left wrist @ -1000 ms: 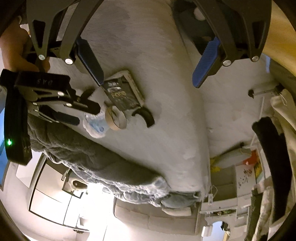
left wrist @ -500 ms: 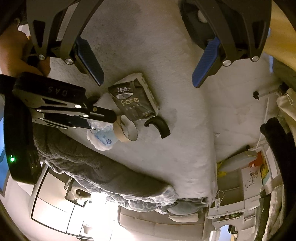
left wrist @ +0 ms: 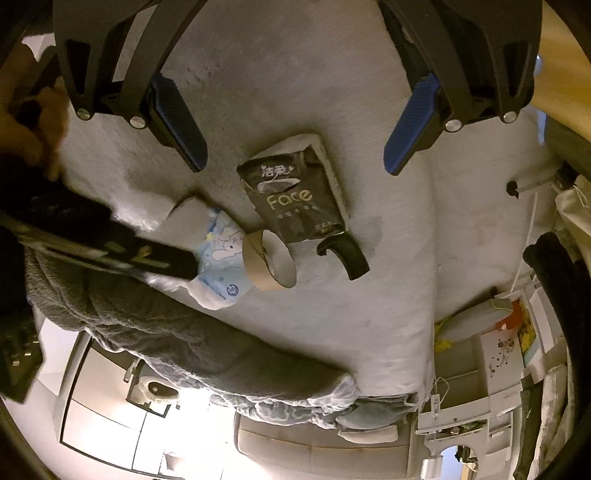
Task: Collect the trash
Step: 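Grasp the clear bubble wrap on the bed with the right gripper, then grasp the black 'Face' tissue pack with the left gripper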
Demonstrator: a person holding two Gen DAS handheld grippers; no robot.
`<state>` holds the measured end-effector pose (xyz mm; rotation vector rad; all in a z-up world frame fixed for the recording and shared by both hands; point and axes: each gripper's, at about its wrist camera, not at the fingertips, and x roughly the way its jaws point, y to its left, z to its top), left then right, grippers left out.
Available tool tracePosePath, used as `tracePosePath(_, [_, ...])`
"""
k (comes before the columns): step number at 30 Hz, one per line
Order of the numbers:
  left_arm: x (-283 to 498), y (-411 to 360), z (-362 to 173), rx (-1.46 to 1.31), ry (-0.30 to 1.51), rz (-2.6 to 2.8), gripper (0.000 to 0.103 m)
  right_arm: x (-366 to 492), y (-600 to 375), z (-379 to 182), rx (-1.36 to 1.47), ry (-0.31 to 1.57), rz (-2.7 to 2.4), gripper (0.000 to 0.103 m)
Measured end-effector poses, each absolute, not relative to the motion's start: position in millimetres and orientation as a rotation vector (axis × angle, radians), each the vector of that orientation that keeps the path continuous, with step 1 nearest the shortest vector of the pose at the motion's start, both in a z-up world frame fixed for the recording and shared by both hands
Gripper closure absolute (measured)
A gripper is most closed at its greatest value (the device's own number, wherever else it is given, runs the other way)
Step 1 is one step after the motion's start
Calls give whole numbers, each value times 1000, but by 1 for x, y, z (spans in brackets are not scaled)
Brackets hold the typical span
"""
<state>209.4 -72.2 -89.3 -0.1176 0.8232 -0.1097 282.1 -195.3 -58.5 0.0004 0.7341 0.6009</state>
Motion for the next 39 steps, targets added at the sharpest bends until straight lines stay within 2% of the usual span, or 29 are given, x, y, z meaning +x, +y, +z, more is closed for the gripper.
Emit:
tracePosePath(19, [242, -85, -108, -59, 840, 65, 6, 273, -240, -53, 73, 707, 598, 71])
tracePosePath(22, [245, -81, -109, -84, 851, 64, 15, 271, -244, -56, 83, 711, 602, 71])
tracePosePath(26, [245, -90, -111, -65, 863, 36, 37, 269, -248, -54, 80, 706, 610, 71])
tracePosePath(39, [232, -94, -106, -135, 877, -77, 41, 270, -260, -47, 115, 692, 605, 71])
